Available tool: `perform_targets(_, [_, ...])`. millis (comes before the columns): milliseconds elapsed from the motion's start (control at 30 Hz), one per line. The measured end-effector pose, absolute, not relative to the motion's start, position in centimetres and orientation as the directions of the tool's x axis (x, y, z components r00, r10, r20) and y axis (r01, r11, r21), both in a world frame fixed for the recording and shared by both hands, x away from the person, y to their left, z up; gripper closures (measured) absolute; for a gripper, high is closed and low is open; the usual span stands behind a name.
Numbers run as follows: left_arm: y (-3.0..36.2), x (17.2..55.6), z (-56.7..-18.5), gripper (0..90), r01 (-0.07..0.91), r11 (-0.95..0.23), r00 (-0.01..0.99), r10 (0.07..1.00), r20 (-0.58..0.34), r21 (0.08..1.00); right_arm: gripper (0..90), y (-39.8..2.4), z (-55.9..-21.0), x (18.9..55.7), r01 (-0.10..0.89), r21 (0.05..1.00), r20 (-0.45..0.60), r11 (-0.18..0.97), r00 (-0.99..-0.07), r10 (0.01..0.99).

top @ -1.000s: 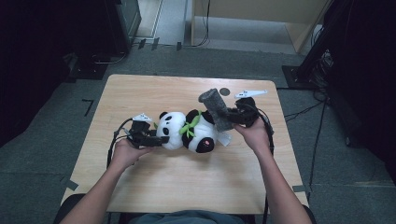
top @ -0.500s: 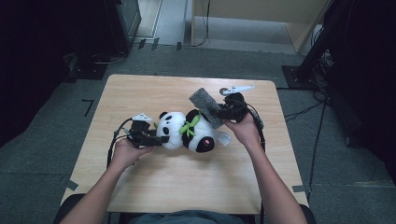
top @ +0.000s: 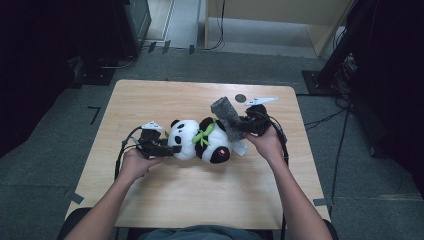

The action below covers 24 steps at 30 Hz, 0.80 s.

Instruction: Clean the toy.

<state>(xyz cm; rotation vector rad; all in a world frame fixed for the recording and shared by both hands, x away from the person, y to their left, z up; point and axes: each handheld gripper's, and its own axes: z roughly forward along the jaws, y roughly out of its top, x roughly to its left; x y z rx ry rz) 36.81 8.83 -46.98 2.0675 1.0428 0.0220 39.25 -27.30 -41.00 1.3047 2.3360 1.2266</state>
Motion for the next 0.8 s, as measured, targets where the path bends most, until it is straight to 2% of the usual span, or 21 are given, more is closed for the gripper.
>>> perform_targets(567, [8.9,36.8,-47.0,40.2,0.667,-0.342,0.662,0.68,-0.316,0.662,72.2,-28.6,-44.3,38.4,0.697,0.649,0.223,0.305,-0.558,0.799])
perform_targets(800, [8.9,36.9,-47.0,40.4,0.67,-0.337,0.659,0.68,-0.322,0.662,74.8,-28.9,-43.2,37.7,0.688,0.664,0.23,0.293,-0.561,0.795])
